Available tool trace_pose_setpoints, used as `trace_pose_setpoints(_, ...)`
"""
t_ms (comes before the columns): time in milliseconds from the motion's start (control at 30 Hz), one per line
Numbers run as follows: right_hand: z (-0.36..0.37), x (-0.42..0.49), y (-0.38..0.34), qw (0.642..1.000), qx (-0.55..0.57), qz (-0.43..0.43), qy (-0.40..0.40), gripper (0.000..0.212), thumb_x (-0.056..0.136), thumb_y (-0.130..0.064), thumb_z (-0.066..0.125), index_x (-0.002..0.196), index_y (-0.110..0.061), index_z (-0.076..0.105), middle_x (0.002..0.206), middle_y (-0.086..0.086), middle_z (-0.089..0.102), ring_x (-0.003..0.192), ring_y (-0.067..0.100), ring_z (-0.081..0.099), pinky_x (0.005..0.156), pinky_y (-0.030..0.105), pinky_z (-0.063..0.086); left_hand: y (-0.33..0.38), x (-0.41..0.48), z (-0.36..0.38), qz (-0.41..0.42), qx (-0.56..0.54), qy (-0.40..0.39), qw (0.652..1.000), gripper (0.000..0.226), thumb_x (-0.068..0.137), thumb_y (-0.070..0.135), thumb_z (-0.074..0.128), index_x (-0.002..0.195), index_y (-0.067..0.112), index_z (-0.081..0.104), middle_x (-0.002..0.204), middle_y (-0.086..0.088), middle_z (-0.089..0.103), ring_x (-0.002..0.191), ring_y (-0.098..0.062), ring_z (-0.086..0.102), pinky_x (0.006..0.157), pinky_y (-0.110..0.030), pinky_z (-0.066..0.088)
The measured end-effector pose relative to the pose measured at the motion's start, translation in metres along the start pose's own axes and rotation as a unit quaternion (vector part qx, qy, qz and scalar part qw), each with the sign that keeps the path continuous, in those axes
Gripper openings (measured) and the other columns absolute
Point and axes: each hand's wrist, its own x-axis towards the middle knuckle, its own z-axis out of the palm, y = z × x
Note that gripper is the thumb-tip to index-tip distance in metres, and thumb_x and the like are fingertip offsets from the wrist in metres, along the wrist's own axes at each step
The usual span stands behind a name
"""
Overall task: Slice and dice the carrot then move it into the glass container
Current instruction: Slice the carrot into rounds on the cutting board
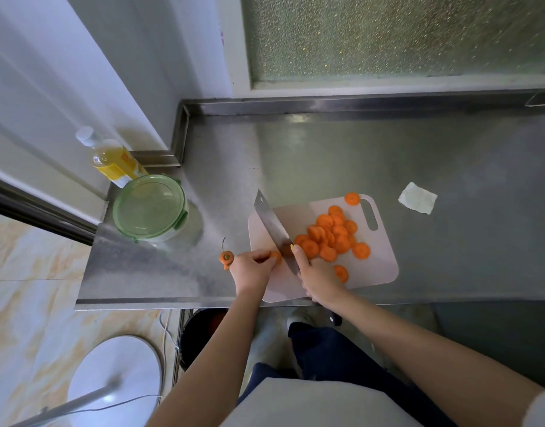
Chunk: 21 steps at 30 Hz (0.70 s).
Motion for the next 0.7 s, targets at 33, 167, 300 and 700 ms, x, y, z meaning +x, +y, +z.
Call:
trace_pose_setpoints(33, -0.002, -0.001, -0.001, 1.000, -0.019, -0.007, 0.004, 0.066, 0.097, -0.057, 0.027, 0.045, -0.017, 0.034, 0.033, -0.007, 0.034, 0.040, 0.011, 0.035, 0.042, 0.021, 0.023, 0.000, 0.000, 0.000, -0.005, -0.004, 0.001, 1.000, 0.023, 0.081, 0.009, 0.071, 0.104, 0.005, 0.071, 0.105, -0.006, 0.070, 0.084, -0.007, 0.053, 0.076, -0.013, 0.038)
trace_pose_setpoints(167, -0.009, -0.009, -0.006, 0.996, -0.083, -0.020, -0.015, 0.065, 0.099, -0.052, 0.025, 0.052, -0.013, 0.048, 0.048, 0.000, 0.042, 0.045, 0.012, 0.039, 0.044, 0.023, 0.030, 0.000, 0.001, 0.001, -0.024, -0.017, -0.005, 1.000, 0.022, 0.081, 0.008, 0.071, 0.103, 0.005, 0.072, 0.104, -0.006, 0.070, 0.083, -0.009, 0.054, 0.078, -0.017, 0.040)
trace_pose_setpoints(300, -0.017, -0.019, -0.014, 0.988, -0.145, 0.002, -0.052, 0.066, 0.100, -0.049, 0.023, 0.115, 0.006, 0.056, 0.080, 0.005, 0.048, 0.057, 0.004, 0.032, 0.050, 0.018, 0.027, 0.000, 0.001, 0.001, -0.035, -0.030, -0.003, 0.999, 0.021, 0.081, 0.008, 0.071, 0.102, 0.005, 0.071, 0.104, -0.006, 0.069, 0.084, -0.010, 0.053, 0.079, -0.018, 0.040)
trace_pose_setpoints(700, -0.005, -0.015, -0.020, 0.984, -0.170, -0.021, -0.043, 0.080, 0.053, -0.078, 0.003, 0.095, -0.026, 0.047, 0.068, -0.004, 0.038, 0.058, 0.006, 0.032, 0.055, 0.018, 0.027, 0.001, 0.006, -0.001, -0.040, -0.027, -0.014, 0.999, 0.018, 0.079, 0.006, 0.072, 0.097, 0.005, 0.073, 0.095, -0.003, 0.070, 0.086, -0.011, 0.059, 0.077, -0.017, 0.042)
